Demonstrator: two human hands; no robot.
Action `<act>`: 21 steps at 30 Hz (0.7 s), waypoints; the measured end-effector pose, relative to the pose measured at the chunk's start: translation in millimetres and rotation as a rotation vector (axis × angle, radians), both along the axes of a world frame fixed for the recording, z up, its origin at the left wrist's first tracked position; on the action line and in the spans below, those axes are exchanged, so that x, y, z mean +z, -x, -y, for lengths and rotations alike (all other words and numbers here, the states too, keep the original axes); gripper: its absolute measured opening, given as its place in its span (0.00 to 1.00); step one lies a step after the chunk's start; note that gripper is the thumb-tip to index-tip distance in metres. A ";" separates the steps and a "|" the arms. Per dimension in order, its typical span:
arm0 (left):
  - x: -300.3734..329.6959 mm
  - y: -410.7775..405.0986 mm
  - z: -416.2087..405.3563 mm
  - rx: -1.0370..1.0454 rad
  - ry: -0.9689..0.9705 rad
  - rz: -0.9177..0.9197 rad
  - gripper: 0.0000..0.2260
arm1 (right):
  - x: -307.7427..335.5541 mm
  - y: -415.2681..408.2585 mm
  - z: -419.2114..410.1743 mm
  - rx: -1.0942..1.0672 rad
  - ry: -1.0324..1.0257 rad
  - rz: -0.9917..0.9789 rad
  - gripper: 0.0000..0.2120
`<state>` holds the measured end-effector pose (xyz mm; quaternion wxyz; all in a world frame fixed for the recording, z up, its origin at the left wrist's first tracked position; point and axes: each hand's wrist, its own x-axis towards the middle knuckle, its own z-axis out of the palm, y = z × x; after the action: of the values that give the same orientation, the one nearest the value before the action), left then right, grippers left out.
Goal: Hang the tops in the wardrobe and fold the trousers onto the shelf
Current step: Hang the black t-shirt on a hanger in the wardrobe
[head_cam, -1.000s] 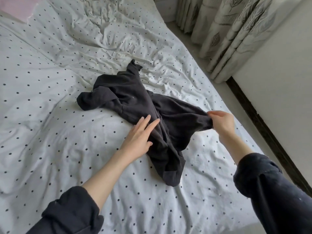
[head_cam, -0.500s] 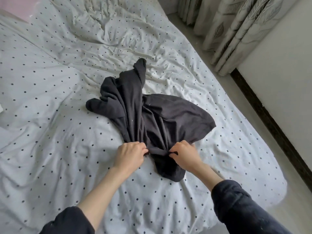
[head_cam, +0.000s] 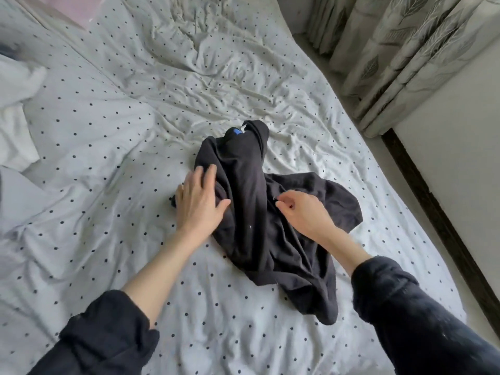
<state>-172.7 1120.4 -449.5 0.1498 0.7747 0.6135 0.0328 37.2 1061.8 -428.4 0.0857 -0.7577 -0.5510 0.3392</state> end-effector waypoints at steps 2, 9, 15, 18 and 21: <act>-4.0 7.6 -11.5 0.206 0.345 -0.024 0.41 | -0.1 15.3 -14.0 0.008 -0.063 -0.080 0.14; 10.7 -1.4 51.2 -0.253 0.583 0.141 0.10 | -6.6 38.7 -33.7 -0.251 0.047 -0.417 0.20; 31.3 2.6 50.0 -0.403 0.918 0.178 0.04 | -13.7 62.3 -36.6 -0.075 0.178 -0.183 0.21; 24.9 20.0 35.7 -0.278 0.804 0.171 0.12 | -21.3 68.5 -28.8 -0.151 0.115 -0.107 0.14; 12.2 39.8 18.2 -0.107 0.547 0.180 0.15 | -14.3 54.0 -10.4 -0.265 0.080 -0.255 0.09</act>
<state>-212.5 1102.2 -437.3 0.4083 0.7310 0.5419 -0.0730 -16.8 1072.3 -442.7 0.1686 -0.7774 -0.4169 0.4398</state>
